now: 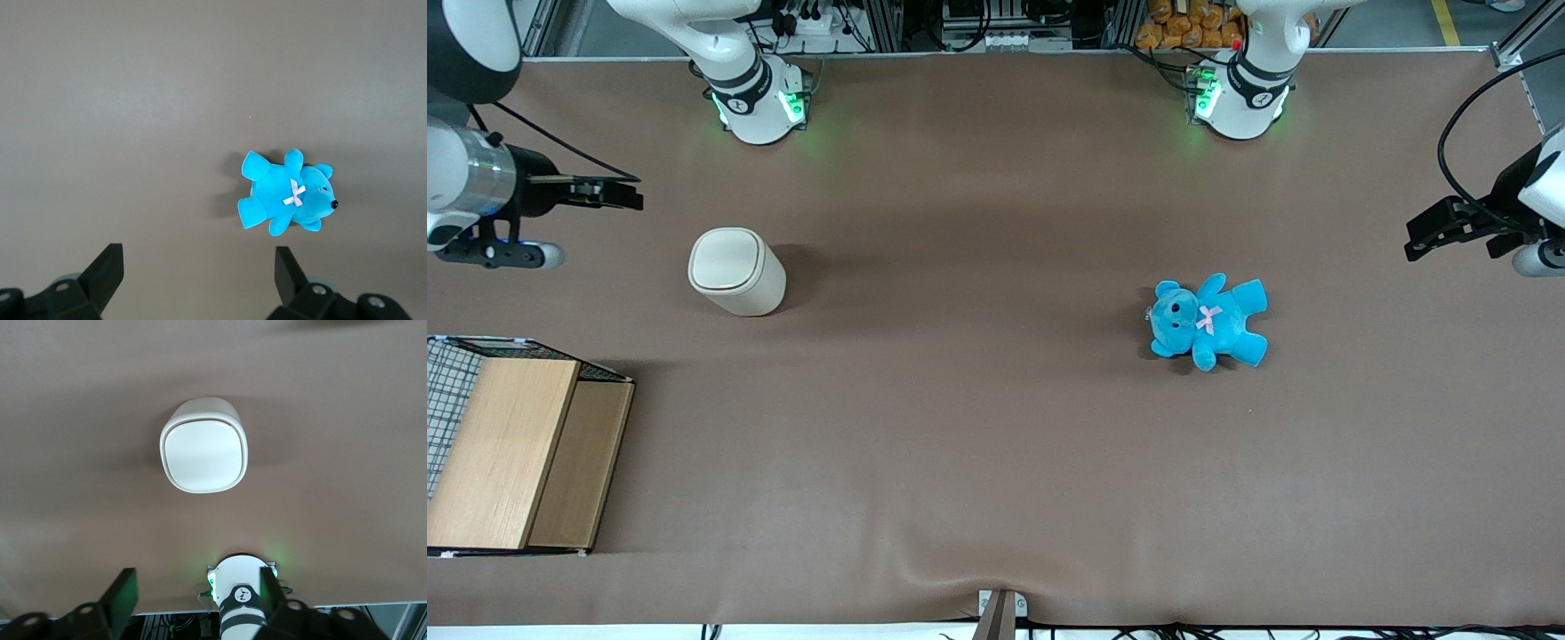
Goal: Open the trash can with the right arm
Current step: 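Lower the right gripper to the trash can's lid edge, then push the lid up with the right gripper to swing it open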
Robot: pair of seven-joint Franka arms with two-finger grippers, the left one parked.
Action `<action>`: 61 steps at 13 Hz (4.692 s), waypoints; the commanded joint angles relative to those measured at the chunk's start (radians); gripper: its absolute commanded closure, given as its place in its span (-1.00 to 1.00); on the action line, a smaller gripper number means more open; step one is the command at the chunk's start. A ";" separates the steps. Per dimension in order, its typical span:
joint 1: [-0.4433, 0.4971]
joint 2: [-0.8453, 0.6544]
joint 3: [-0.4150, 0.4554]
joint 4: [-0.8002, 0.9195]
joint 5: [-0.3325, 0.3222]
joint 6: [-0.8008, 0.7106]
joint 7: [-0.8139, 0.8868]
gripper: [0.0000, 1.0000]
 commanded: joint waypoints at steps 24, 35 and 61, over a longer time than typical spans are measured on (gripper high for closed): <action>-0.060 -0.107 0.040 -0.619 -0.023 0.698 -0.089 1.00; -0.088 -0.017 0.039 -0.633 -0.025 0.771 -0.160 1.00; -0.058 0.026 0.043 -0.227 -0.011 0.256 -0.068 -1.00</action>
